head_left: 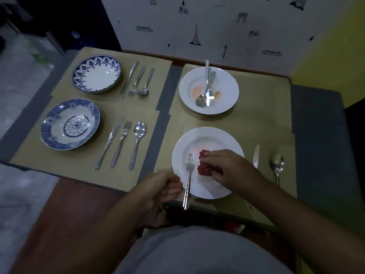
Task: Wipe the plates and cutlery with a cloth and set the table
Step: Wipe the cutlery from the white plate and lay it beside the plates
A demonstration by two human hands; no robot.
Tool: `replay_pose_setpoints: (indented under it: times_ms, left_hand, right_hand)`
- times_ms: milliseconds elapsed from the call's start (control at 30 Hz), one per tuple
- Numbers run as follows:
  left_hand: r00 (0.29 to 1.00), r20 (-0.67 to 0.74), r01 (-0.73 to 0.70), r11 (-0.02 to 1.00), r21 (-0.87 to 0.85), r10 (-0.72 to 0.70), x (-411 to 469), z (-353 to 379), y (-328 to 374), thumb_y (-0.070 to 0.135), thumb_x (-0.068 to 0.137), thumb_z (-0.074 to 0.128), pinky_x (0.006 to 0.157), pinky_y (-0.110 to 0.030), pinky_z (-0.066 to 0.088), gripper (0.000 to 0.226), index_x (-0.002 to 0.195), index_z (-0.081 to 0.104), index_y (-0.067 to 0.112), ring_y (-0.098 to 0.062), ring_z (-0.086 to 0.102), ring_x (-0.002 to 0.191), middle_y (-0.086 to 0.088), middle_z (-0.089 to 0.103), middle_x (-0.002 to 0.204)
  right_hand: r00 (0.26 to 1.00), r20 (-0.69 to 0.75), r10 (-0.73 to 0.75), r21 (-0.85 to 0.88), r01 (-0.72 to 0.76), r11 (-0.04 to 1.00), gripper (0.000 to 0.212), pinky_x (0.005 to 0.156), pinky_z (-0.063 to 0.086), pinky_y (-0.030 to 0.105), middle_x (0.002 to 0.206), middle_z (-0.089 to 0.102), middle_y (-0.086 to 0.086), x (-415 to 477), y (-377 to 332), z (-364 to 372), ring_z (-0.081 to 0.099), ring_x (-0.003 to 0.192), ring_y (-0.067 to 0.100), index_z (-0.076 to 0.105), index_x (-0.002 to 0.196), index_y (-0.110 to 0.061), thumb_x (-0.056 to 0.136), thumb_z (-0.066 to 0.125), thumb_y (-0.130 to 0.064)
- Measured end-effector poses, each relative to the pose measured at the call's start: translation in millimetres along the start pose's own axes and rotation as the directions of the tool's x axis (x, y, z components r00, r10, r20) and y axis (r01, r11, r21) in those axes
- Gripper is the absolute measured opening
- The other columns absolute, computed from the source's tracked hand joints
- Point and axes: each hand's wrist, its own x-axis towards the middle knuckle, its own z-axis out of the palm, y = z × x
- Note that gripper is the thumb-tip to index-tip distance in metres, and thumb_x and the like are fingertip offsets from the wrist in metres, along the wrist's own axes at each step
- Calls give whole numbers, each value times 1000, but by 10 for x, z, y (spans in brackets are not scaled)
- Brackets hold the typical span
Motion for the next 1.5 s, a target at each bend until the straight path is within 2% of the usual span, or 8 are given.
replay_pose_setpoints:
  times_ms: [233,467,600,767,1033,1167,1367,1500]
  left_hand:
    - [991,36,124,990,73,-127,21,-10,-209,40,97,58,81,-36,59,40,102,75,4,-22,74,80,-11,78,92]
    - [993,60,99,991,88,-105,-96,131,-286,6,92,67,53,-24,55,7,85,68,7,-12,67,54,-4,71,63]
    - [999,33,-20,996,87,17,-104,127,-281,-3,87,71,67,-28,61,10,89,74,6,-18,72,75,-9,77,80]
    - [993,62,-103,994,40,101,-135,169,-211,-5,82,75,66,-26,59,19,101,74,-3,-21,75,80,-19,76,94]
    - [977,55,-207,978,8,206,-144,252,-116,-9,83,73,67,-29,61,15,97,75,-5,-23,72,76,-17,75,86]
    - [975,40,-220,975,21,219,-140,302,-97,-10,79,75,77,-38,62,15,93,77,-4,-27,72,77,-19,75,85]
    - [969,52,-244,969,22,243,-179,319,-42,-8,80,76,67,-29,60,16,94,77,0,-20,71,70,-11,75,81]
    - [963,68,-266,963,51,262,-176,320,-12,-7,81,75,72,-32,61,15,91,78,3,-21,72,74,-12,76,83]
  right_hand:
    - [1000,23,9,-13,-8,1000,25,81,44,22,96,74,1,67,-51,121,63,89,17,74,89,-13,70,72,3]
    - [999,38,0,3,0,1000,24,82,43,21,95,74,2,82,-71,159,63,88,17,74,89,-12,70,72,3]
    - [1000,9,-6,7,6,1000,30,88,36,10,100,74,1,61,-67,192,61,93,15,75,92,-13,68,72,4]
    - [993,38,-111,2,111,994,32,90,40,22,105,72,2,-19,-183,271,56,101,11,75,97,-13,66,67,-8]
    - [999,16,35,-85,-33,996,23,88,41,28,106,71,-3,252,230,168,60,94,21,71,100,-20,80,67,-10]
    - [980,112,-166,-97,177,979,25,91,39,26,104,71,0,129,90,172,55,97,16,72,95,-15,73,64,-5]
    - [999,-50,5,-100,-10,995,26,85,41,25,95,70,-1,279,330,23,57,88,18,71,95,-16,75,67,-1]
    - [989,-18,-148,-130,145,981,22,93,42,28,110,71,2,210,205,89,59,101,18,73,97,-12,77,64,-6]
